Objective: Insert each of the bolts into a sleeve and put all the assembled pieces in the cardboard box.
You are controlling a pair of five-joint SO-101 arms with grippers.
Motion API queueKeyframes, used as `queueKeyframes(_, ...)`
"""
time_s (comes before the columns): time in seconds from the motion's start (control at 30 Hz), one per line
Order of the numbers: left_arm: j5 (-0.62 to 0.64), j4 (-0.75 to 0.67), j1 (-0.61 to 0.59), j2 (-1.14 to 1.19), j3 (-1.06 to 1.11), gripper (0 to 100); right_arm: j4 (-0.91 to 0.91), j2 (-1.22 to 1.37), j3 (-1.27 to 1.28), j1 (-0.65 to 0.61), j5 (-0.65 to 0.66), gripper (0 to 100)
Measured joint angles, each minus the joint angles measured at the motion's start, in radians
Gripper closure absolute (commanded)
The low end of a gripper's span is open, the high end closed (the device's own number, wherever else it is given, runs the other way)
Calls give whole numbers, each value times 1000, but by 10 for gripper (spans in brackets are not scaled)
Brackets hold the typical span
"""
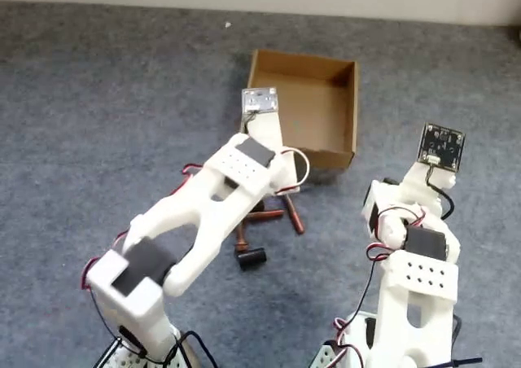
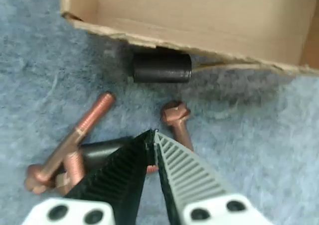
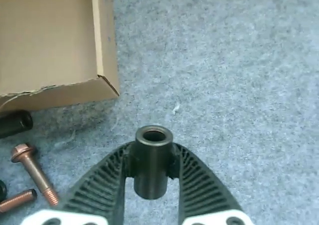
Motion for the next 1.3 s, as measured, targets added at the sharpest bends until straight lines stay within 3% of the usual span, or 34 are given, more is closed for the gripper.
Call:
queueKeyframes(0.13,40,5,0,91,-66,795,0,0,0,0,0,995)
queueKeyframes(0.87,83,71,41,261,-186,834,0,0,0,0,5,995)
queueKeyframes(1.07,83,69,44,261,-187,1000,0,0,0,0,5,995)
queueKeyframes(1.3,87,69,54,261,-193,995,0,0,0,0,5,995)
